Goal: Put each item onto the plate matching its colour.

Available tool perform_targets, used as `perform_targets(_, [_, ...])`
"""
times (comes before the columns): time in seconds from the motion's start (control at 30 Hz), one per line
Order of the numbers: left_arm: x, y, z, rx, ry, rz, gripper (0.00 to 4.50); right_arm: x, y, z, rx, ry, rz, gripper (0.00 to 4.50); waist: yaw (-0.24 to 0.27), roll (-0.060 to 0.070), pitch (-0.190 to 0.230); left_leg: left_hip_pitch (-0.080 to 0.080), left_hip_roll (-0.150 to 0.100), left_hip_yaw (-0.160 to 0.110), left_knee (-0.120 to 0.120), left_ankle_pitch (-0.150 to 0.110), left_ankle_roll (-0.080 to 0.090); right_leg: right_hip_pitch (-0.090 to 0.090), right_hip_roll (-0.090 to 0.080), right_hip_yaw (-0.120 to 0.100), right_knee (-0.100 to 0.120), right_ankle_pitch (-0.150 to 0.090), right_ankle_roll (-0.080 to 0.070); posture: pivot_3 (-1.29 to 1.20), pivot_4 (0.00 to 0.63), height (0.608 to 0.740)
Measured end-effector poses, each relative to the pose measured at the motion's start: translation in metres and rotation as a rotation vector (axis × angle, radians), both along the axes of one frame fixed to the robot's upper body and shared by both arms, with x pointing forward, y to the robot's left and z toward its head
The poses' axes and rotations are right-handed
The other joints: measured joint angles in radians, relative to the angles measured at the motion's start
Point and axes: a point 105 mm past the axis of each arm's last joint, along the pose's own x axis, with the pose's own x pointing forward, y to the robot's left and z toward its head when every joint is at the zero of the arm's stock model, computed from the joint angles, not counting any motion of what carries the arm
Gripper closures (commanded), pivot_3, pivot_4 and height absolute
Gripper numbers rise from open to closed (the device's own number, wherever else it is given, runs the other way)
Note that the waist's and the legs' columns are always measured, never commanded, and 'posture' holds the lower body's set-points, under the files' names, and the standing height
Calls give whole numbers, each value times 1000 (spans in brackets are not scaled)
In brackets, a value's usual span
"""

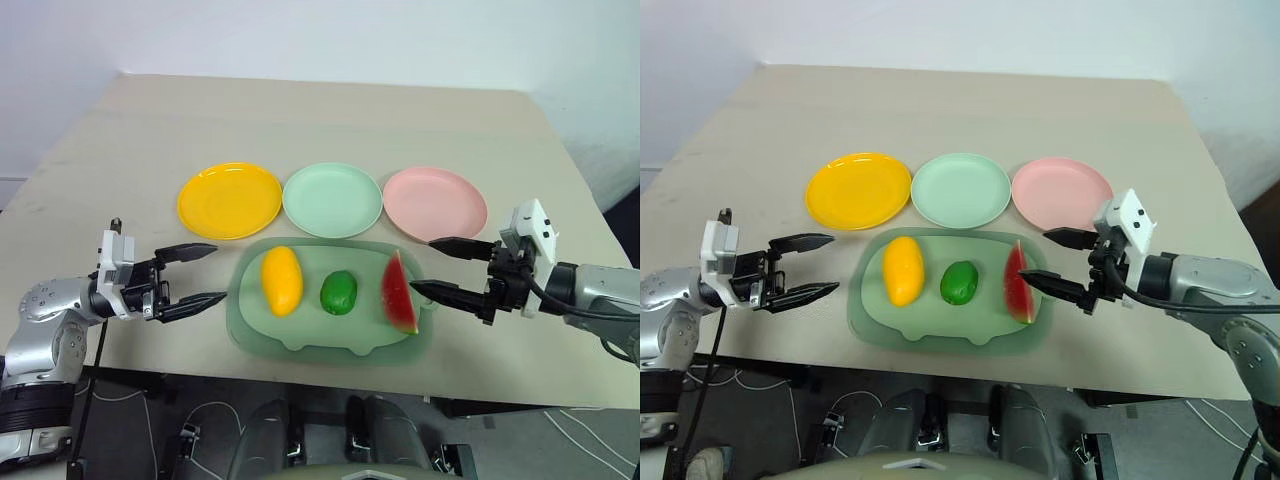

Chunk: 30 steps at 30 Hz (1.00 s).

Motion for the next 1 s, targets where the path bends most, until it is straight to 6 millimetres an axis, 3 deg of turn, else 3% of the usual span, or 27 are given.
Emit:
perform_targets(0.63, [-3, -14, 4, -35, -9, -4, 21, -4, -3, -5, 16, 14, -30, 0, 2, 0, 0, 0, 0, 0, 0, 0, 0, 0, 0, 0, 0, 0, 1, 0, 150, 696])
perform_targets(1.0, [-4, -21, 2, -65, -14, -4, 21, 10, -4, 7, -3, 0, -129, 0, 0, 0, 0, -1, 0, 0, 0, 0, 0, 0, 0, 0, 1, 0, 0, 0, 150, 696])
